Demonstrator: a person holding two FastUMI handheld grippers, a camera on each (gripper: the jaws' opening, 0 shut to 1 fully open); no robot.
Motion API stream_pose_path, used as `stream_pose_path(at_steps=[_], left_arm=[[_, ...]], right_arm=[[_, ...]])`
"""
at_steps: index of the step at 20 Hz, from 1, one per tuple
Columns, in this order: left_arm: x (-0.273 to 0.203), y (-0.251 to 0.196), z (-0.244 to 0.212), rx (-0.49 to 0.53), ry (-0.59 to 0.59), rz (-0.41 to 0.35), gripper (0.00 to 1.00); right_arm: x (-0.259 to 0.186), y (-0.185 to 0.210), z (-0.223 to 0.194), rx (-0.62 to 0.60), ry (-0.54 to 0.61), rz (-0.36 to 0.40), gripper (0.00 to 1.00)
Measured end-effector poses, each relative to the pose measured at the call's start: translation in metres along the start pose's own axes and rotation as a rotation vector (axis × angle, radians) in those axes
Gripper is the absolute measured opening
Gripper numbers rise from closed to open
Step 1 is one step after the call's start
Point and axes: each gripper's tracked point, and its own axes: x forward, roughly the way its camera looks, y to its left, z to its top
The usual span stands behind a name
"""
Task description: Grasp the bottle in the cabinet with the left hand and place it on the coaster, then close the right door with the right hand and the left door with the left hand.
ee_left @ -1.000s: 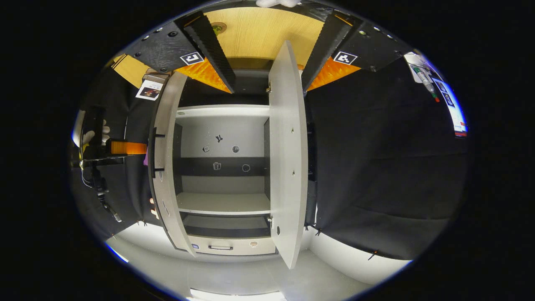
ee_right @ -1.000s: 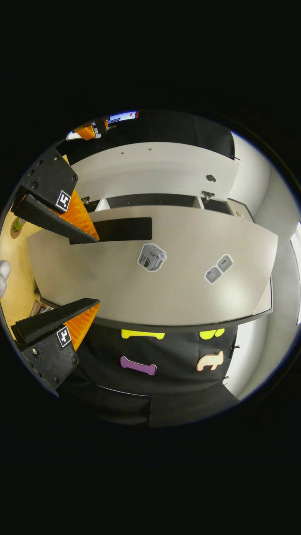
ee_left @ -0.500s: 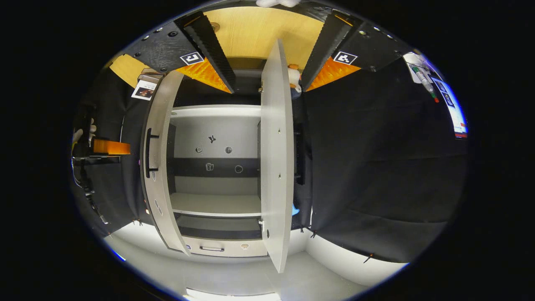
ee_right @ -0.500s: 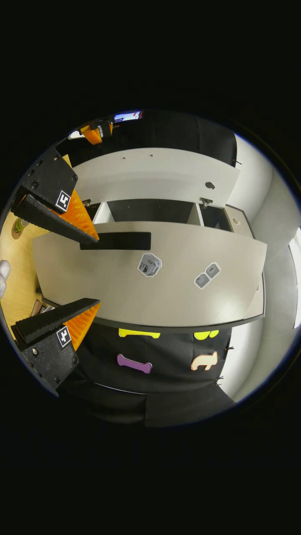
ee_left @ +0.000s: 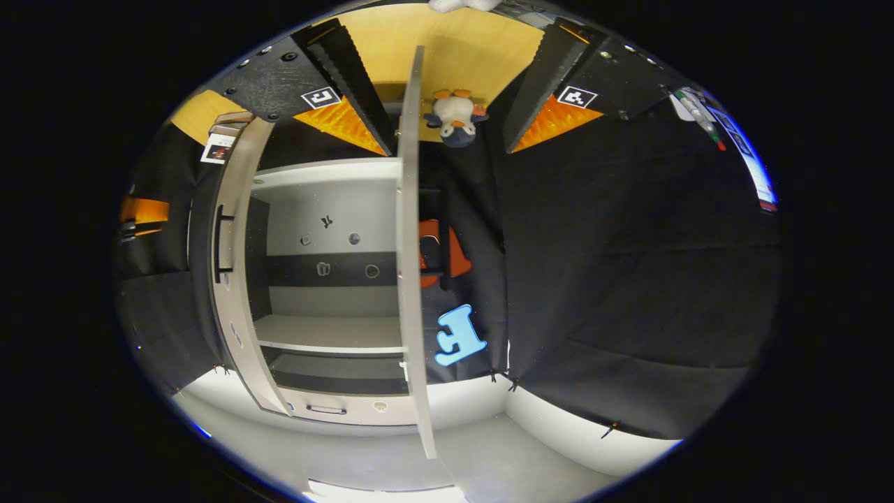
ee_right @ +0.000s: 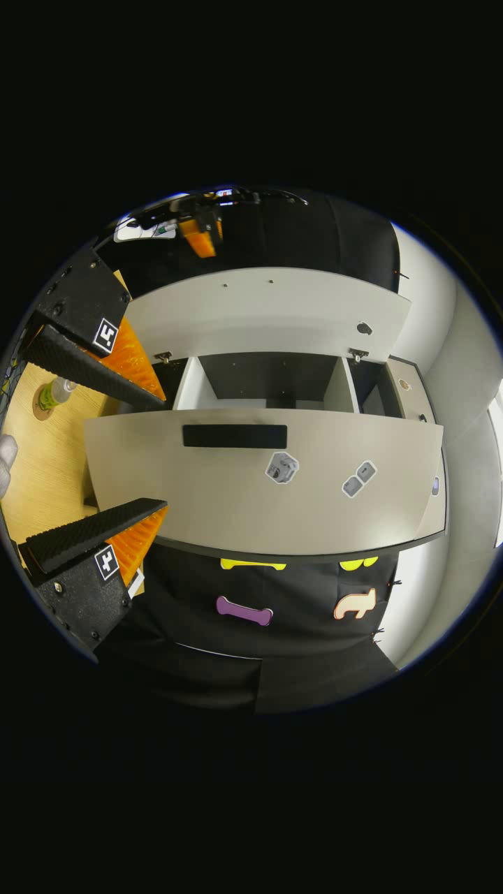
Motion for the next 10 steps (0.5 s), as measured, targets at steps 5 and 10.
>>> stream_pose_path(at_steps=[5,10], left_arm=[[0.051,0.05,0.028,-0.006,-0.014,0.009,0.96],[0.1,0.068,0.034,-0.06,0.001,0.004,0.95]], right_arm=[[-0.021,0.001,-0.015,0.022,0.03,-0.05,0.82],[-0.041,-0.007,-0.026,0.022,0.055,-0.117,0.82]])
